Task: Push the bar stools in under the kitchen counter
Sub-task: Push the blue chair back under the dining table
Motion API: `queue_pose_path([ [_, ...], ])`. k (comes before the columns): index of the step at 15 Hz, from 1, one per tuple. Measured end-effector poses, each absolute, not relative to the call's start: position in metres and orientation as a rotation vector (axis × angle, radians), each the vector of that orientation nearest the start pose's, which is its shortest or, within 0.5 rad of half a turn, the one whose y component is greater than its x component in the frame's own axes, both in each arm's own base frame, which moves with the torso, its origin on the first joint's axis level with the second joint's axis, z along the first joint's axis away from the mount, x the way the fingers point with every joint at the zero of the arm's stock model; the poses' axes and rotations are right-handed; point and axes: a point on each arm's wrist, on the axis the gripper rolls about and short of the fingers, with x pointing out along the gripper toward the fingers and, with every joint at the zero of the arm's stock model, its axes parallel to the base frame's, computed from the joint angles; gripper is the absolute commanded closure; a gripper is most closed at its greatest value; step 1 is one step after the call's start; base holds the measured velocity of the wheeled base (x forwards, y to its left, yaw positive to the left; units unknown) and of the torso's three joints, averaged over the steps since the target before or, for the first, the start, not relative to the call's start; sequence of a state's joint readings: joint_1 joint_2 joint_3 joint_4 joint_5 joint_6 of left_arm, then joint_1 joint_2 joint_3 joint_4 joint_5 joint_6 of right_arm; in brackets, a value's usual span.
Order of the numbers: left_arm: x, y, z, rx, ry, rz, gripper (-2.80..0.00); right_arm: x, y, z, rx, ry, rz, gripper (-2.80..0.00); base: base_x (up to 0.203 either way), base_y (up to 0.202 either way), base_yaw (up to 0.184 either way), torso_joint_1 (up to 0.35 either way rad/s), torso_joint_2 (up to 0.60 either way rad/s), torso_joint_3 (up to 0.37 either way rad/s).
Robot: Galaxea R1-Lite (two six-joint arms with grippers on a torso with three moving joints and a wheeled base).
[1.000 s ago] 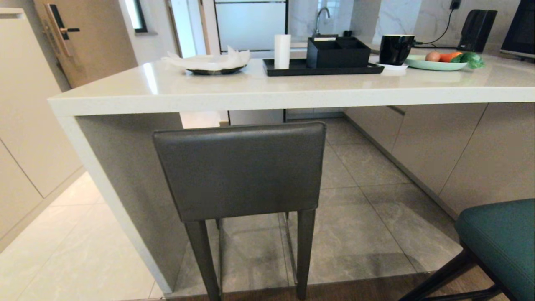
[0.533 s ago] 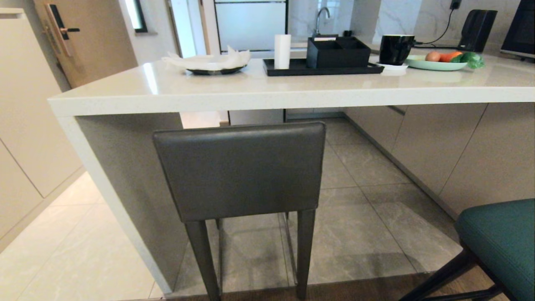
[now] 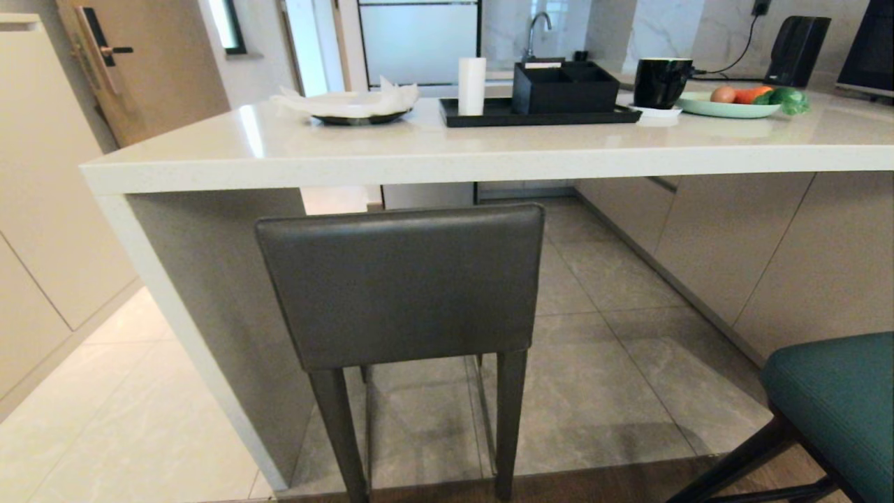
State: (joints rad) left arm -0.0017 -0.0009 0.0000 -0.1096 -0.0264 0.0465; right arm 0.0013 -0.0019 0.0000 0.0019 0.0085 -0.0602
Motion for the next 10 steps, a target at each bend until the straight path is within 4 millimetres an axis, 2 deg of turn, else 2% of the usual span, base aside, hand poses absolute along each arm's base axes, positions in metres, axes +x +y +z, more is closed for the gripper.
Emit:
queue_pose_path([
  [10, -0.0235, -0.0003, 0.0869, 0.025, -0.113, -0.016, 0.00, -0.0230, 0.0004, 0.0750, -0.106, 0.002, 0.020, 0.00, 0.000, 0.000, 0.000, 0.000, 0.00, 0.000],
])
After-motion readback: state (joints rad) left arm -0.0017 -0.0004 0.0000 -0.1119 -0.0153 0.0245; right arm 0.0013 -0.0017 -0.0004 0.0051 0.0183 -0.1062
